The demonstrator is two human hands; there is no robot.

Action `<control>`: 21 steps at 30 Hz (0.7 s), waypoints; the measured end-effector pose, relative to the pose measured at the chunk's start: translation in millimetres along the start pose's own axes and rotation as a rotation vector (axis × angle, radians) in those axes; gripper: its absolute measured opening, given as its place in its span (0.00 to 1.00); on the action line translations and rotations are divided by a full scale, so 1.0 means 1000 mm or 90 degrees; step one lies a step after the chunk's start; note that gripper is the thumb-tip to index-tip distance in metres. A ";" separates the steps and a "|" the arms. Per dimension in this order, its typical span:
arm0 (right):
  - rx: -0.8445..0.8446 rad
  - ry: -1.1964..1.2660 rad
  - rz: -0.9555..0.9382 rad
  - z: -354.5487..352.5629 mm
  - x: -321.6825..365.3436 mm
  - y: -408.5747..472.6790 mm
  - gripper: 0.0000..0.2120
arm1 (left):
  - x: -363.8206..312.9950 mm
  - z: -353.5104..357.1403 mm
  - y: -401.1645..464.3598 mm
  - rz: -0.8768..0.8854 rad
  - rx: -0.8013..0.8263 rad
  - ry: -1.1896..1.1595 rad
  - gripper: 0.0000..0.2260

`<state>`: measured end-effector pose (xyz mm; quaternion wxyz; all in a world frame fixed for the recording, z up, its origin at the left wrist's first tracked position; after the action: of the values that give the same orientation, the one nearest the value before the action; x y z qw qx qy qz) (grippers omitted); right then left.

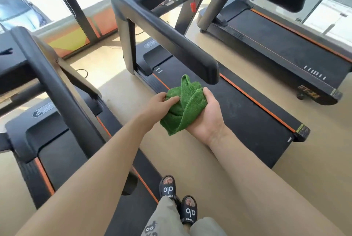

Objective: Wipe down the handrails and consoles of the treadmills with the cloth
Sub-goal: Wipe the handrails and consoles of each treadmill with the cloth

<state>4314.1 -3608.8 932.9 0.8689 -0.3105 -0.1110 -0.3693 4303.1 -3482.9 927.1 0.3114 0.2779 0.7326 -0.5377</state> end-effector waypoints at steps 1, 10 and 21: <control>-0.012 -0.003 -0.011 -0.002 0.008 0.004 0.37 | -0.002 -0.002 0.008 0.002 -0.016 0.009 0.17; -0.110 -0.330 -0.347 0.003 0.128 0.076 0.22 | -0.055 -0.012 0.097 0.074 -0.100 0.080 0.14; 0.157 -1.613 -0.521 -0.043 0.151 0.238 0.37 | -0.081 0.057 0.250 0.281 -0.208 -0.076 0.21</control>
<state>4587.8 -3595.1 854.5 0.0170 -0.3011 -0.9522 -0.0480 4550.5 -3476.2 821.8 0.5042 0.3445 0.7118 -0.3471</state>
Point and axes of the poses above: each hand's wrist, its own y-axis towards the middle knuckle, its own z-axis out of the palm, x = y × z, the point moved 8 cm from there along y, towards the middle knuckle, and after that the axes turned 8 degrees about -z, right-handed, at the moved point
